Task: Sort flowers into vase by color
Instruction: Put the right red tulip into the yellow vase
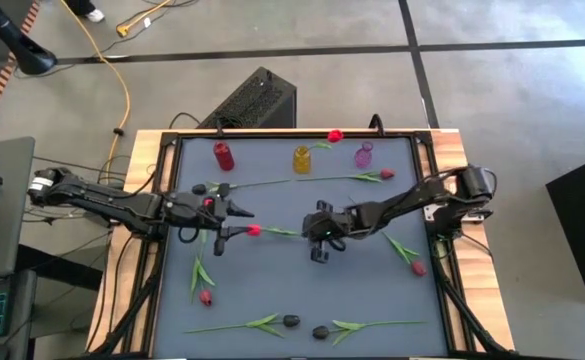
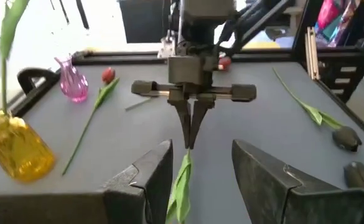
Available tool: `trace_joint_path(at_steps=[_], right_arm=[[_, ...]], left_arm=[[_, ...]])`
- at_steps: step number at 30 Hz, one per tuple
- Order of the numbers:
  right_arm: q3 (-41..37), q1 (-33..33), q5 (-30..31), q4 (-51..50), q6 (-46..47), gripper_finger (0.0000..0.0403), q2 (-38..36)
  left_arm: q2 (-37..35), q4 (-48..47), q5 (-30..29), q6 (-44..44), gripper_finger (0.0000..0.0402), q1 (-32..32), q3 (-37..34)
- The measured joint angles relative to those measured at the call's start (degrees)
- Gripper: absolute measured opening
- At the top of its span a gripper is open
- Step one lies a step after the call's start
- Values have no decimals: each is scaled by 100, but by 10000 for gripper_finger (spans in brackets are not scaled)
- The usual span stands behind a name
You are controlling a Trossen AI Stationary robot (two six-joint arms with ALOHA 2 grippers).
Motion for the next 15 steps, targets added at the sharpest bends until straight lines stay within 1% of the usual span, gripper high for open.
trace_joint_path(at_steps=[3, 5, 7, 9, 12, 13, 15], right_arm=[[-660, -159, -312, 1094, 93, 16, -434], [-1042, -263, -463, 1881, 178, 16, -733], [-1332, -339, -522, 2316, 217, 16, -988], [-1506, -368, -591, 2541, 214, 16, -1199], [-1528, -368, -605, 2962, 147, 16, -1438], [-1528, -368, -609, 3195, 99, 16, -1481], [-1521, -365, -621, 3697, 22, 16, -1486]], left_arm=[[0, 452, -12, 31, 155, -6, -178], [5, 1119, 38, 37, 155, -6, -444], [1, 1975, 43, 74, 155, -6, -810], [2, 2754, -37, 15, 155, -3, -1191], [88, 3900, -200, -311, 155, 51, -1612], [159, 4200, -205, -389, 155, 76, -1672], [308, 4472, -207, -427, 155, 116, -1713]])
